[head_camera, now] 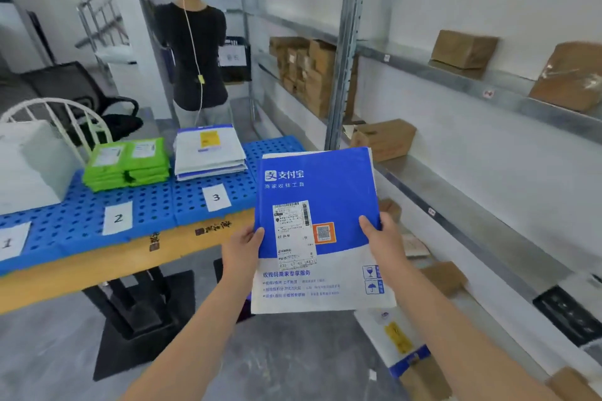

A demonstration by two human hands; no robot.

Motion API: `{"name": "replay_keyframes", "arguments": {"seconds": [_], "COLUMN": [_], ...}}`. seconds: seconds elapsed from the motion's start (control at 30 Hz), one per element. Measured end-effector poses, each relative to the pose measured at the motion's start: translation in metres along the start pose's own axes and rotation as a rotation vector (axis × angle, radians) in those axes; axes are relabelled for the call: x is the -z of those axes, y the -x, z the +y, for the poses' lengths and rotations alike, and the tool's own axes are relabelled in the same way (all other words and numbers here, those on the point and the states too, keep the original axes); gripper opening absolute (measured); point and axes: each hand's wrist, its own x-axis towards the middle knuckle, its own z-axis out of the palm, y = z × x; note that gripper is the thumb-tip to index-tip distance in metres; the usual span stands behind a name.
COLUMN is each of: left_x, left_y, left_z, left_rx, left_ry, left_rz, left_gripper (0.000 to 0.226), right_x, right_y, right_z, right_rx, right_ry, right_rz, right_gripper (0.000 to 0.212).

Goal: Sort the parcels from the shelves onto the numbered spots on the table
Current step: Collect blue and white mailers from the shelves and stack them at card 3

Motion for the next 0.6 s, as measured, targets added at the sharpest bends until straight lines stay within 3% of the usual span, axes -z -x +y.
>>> {"name": "replay_keyframes", "arguments": {"seconds": [0.6], "left_x": [0.059], "left_y": [-0.29], "left_z": [0.08], "left_rx": [-0.057], "left_ry": [-0.066], "left_rz": [0.284], "left_gripper": [0.016], "right_x": [-0.264], "right_y": [-0.249], "right_z": [-0.102], "right_rx": [0.085], "right_ry": [0.033], "right_rz": [-0.277], "right_gripper": [0.014]}}
